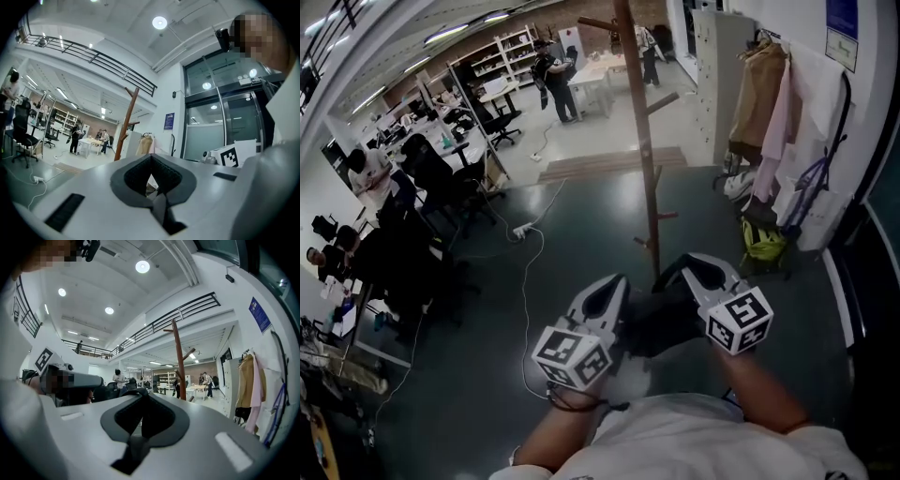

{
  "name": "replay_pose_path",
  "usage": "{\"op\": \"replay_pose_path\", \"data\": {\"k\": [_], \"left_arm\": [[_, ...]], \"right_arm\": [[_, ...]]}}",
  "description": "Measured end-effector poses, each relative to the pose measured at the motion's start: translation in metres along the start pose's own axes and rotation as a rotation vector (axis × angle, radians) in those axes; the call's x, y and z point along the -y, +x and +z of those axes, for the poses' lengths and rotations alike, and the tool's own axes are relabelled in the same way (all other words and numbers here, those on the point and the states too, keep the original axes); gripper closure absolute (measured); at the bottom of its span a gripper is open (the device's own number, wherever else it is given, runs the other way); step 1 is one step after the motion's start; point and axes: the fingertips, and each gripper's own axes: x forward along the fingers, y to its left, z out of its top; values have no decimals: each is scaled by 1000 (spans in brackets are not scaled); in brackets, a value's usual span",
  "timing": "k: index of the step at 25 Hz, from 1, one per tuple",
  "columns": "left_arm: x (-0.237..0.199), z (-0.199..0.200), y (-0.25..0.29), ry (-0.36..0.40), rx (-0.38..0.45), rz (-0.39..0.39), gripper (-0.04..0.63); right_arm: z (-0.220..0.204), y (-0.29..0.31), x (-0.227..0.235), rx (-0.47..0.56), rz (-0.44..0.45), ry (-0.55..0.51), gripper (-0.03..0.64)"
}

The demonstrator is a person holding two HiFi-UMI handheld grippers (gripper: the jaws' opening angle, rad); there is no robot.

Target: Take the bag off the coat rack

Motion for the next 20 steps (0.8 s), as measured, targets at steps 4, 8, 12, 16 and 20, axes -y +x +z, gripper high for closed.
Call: {"op": "replay_pose_path", "data": {"k": [4,8,12,16,20], "left_arm": [[-12,1,-48,4,-9,10,589],[-22,-1,-100,10,-34,3,589],[-33,-1,-145,15,-46,-7,589],[-38,-1,-176,21,-49,-19,589],[-38,1,-198,25,-45,-39,589]], "right_arm": [[2,-2,-39,12,-35,2,591],[6,-7,-80,32,-83,7,591],[13,-9,-118,52,-121,-3,591],[12,-12,-154,51,-137,-6,591],[11,-20,-185,47,-148,2,591]]}}
